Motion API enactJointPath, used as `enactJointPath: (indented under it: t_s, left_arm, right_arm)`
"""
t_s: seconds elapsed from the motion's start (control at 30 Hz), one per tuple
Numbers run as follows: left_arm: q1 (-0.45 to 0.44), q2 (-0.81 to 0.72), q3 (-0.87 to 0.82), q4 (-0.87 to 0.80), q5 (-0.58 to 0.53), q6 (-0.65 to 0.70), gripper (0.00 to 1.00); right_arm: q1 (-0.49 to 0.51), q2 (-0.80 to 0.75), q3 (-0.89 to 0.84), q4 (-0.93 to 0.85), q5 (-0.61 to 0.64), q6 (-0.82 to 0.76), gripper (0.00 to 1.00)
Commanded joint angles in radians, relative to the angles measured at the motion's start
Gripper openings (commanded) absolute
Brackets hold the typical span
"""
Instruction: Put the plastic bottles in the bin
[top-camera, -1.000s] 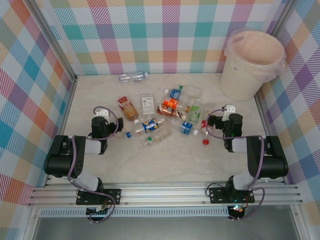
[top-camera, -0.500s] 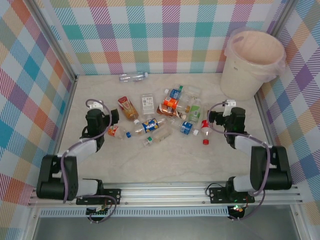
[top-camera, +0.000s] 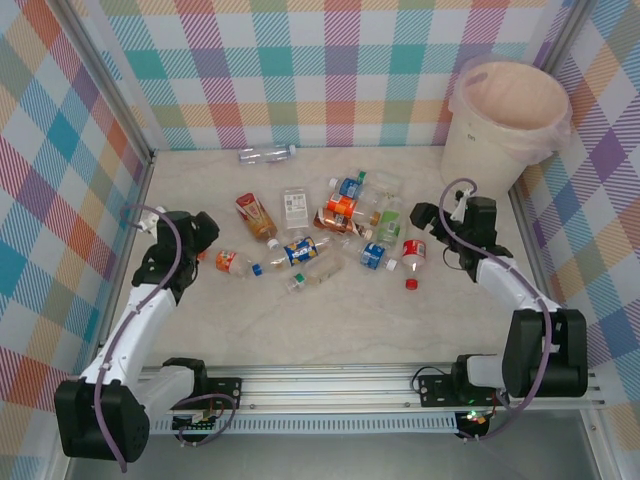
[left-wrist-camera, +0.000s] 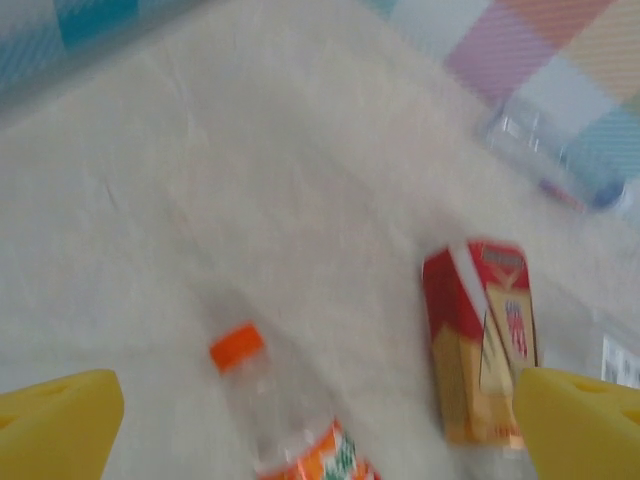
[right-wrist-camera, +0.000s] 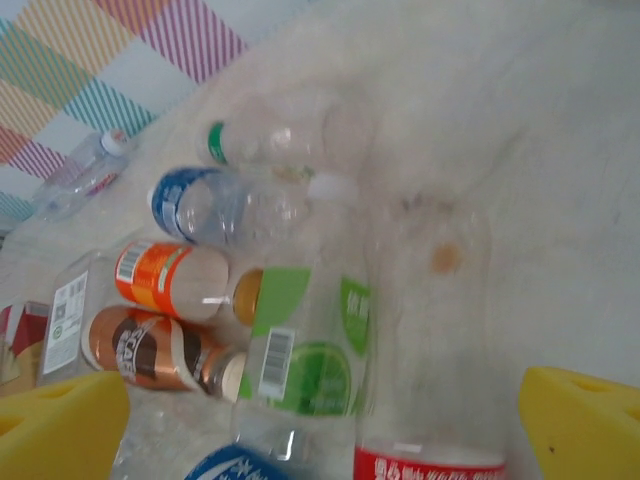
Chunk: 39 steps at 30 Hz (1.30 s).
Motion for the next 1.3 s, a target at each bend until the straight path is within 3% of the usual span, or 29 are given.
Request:
enactJointPath:
  t_s: [0.0,0.2,0.47,0.77,0.9,1.27]
  left_arm:
    - [-0.009,0.063,0.02,-0.2,0.249,-0.103,1.0]
    - [-0.009,0.123,0.012,-0.276,0.305,-0.224,1.0]
    - [0.017,0.282,0.079,-0.242,0.152,-0.329,1.0]
    - [0.054,0.507,0.169,-0.079,0.173,-0.336,1.0]
    - [0.053,0.556,0.16,-0.015,0.16,-0.342,0.88]
    - [0.054,0.583,0.091,0.116,0.163,-0.297,0.65]
  right_arm:
    - [0.005,0.058,0.053,-0.082,-0.176,0.11,1.0]
    - [0.022,0.108,0.09,-0.096,-0.263,0.125,1.0]
    - [0.03,0.075,0.122,-0.134,-0.215,0.106,1.0]
    - [0.031,-0.063,0.175,-0.319,-0.139,0.015,1.0]
    - [0.031,-0.15,0.182,-0.375,-0.129,-0.012,1.0]
    - [0.076,-0.296,0.146,-0.309,-0.284,-0.045,1.0]
